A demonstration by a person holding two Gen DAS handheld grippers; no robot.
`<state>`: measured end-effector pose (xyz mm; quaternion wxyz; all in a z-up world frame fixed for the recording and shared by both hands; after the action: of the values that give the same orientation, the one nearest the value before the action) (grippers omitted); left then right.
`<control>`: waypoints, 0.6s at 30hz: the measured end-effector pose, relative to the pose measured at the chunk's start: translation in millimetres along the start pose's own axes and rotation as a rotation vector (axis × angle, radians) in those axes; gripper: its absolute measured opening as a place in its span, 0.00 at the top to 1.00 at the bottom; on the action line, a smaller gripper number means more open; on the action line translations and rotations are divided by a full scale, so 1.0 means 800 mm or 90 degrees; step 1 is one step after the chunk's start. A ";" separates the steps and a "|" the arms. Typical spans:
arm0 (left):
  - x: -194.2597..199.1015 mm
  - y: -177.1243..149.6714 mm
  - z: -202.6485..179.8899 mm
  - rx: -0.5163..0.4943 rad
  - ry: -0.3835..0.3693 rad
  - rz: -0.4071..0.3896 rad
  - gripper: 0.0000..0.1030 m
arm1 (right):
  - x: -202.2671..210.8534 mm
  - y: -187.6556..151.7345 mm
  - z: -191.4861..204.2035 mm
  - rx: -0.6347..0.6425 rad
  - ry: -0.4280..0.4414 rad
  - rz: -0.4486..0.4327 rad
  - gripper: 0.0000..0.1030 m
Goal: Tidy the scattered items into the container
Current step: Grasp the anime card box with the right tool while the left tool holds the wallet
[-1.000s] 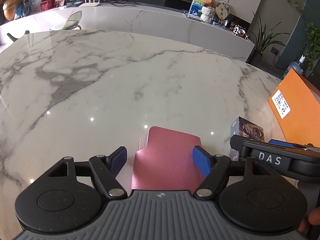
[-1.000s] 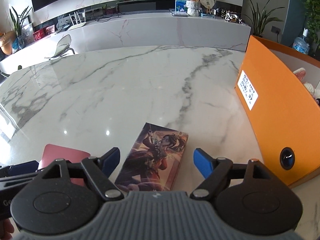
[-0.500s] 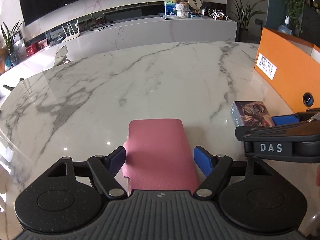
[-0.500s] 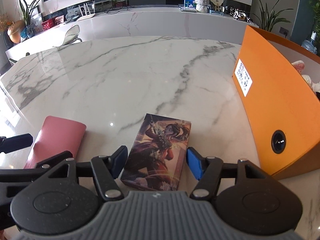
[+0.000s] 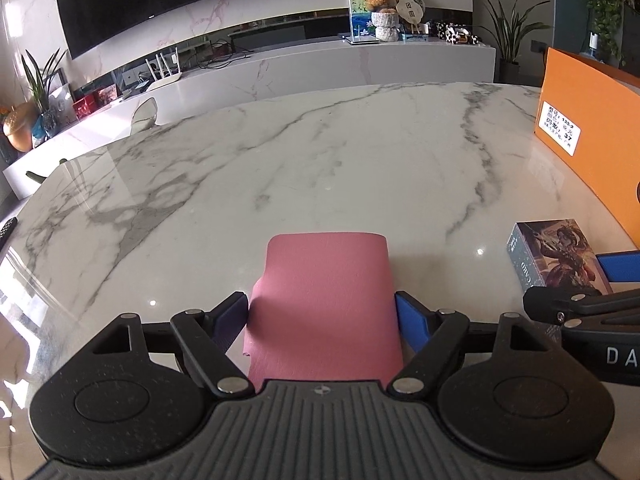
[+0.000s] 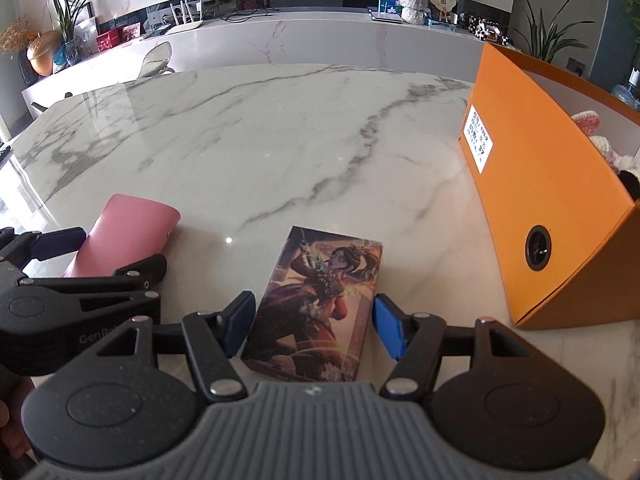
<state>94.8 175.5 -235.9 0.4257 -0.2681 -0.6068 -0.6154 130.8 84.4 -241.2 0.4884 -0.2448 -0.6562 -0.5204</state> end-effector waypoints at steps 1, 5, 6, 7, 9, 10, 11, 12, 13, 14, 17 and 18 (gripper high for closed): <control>0.002 -0.001 0.002 0.011 -0.008 0.000 0.11 | 0.001 -0.001 0.000 -0.001 0.003 0.001 0.36; 0.014 -0.008 0.009 0.046 -0.039 -0.003 0.12 | 0.005 -0.008 -0.003 -0.011 0.018 0.004 0.36; 0.018 -0.010 0.010 0.052 -0.043 -0.003 0.12 | 0.006 -0.009 -0.005 -0.014 0.022 0.004 0.36; 0.022 -0.012 0.010 0.058 -0.047 -0.004 0.12 | 0.008 -0.011 -0.006 -0.018 0.025 0.005 0.36; 0.030 -0.016 0.011 0.069 -0.054 -0.006 0.12 | 0.011 -0.015 -0.008 -0.027 0.033 0.007 0.37; 0.034 -0.017 0.011 0.071 -0.056 -0.009 0.12 | 0.014 -0.017 -0.010 -0.031 0.038 0.008 0.37; 0.039 -0.017 0.009 0.070 -0.056 -0.013 0.12 | 0.017 -0.018 -0.010 -0.033 0.041 0.006 0.37; 0.045 -0.017 0.008 0.070 -0.057 -0.017 0.12 | 0.021 -0.019 -0.011 -0.035 0.043 0.002 0.37; 0.051 -0.017 0.007 0.070 -0.059 -0.021 0.12 | 0.025 -0.020 -0.012 -0.037 0.045 -0.001 0.37; 0.057 -0.017 0.006 0.071 -0.061 -0.025 0.12 | 0.030 -0.021 -0.012 -0.039 0.047 -0.006 0.37; 0.077 -0.014 0.002 0.070 -0.063 -0.041 0.12 | 0.047 -0.022 -0.014 -0.042 0.052 -0.027 0.38; 0.083 -0.013 0.001 0.070 -0.064 -0.046 0.12 | 0.054 -0.023 -0.015 -0.044 0.055 -0.034 0.38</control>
<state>53.0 162.1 -184.9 0.3864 -0.2529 -0.6694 -0.5820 103.0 59.2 -211.0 0.4933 -0.2212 -0.6226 -0.5657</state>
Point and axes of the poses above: each gripper's, at about its wrist camera, not at the fingertips, and x roughly against the way its jaws point, z to its left, y to its top, the point moved 6 cm from there along -x, roughly the way its jaws point, and after that the axes turned 13 degrees about z, right-handed, at the moved point
